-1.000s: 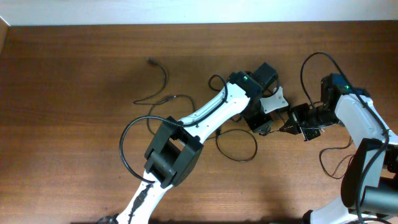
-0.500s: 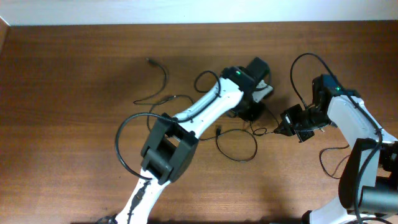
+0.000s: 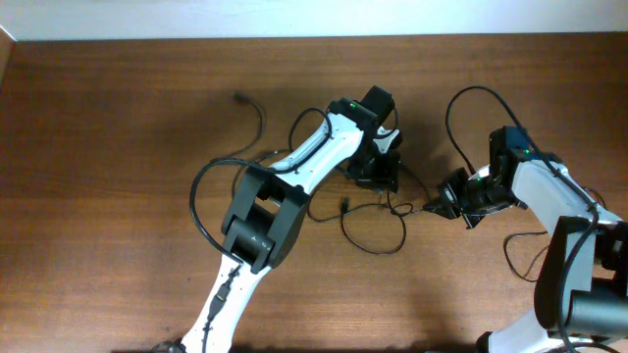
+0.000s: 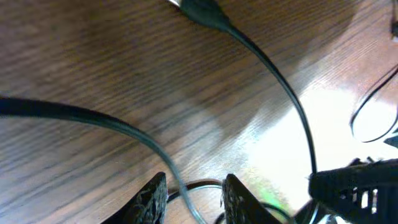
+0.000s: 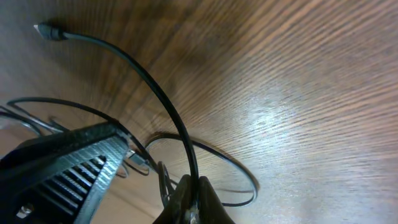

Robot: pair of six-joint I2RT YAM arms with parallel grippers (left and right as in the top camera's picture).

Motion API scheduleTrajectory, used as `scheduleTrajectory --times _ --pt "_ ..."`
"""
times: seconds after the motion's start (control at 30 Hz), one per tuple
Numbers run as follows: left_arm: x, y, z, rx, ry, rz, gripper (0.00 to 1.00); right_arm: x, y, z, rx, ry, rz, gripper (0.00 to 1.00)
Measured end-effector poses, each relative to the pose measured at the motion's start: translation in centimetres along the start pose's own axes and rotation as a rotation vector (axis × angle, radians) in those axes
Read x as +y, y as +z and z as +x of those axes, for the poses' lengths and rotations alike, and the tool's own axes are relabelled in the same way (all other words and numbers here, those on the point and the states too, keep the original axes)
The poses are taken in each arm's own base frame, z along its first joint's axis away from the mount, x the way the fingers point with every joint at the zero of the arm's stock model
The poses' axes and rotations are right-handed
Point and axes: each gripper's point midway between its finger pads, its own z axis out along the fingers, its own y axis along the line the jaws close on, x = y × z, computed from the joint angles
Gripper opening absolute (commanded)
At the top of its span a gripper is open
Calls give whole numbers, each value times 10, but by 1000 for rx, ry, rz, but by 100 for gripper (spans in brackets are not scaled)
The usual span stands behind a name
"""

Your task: Untangle cables

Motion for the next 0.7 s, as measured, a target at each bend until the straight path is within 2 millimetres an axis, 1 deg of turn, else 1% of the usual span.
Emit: scheduleTrajectory --times 0.07,0.1,0.13,0.2,0.3,0.33,0.43,0.5,0.63,0.7 --pt "-2 1 4 21 -49 20 5 10 3 6 24 -25 -32 4" --pt "-3 2 9 42 -78 28 1 17 4 11 48 -37 -67 4" --pt "-5 1 14 67 -105 41 0 22 4 13 63 -33 -90 4" --pt "-8 0 23 106 -137 60 0 27 3 16 87 2 -117 4" --pt "-16 -1 27 128 -149 106 0 26 4 17 87 31 -108 4" --pt "-19 -1 27 133 -165 120 0 27 6 20 93 36 -101 4" --pt "-21 -1 27 136 -195 128 0 22 15 39 137 91 -43 4" --pt "-20 -1 26 133 -205 121 0 17 20 53 168 126 2 4" --pt "-13 -2 21 111 -259 96 0 22 21 65 225 135 -16 4" --pt "-7 -3 16 92 -274 77 0 19 20 71 250 150 -3 4"
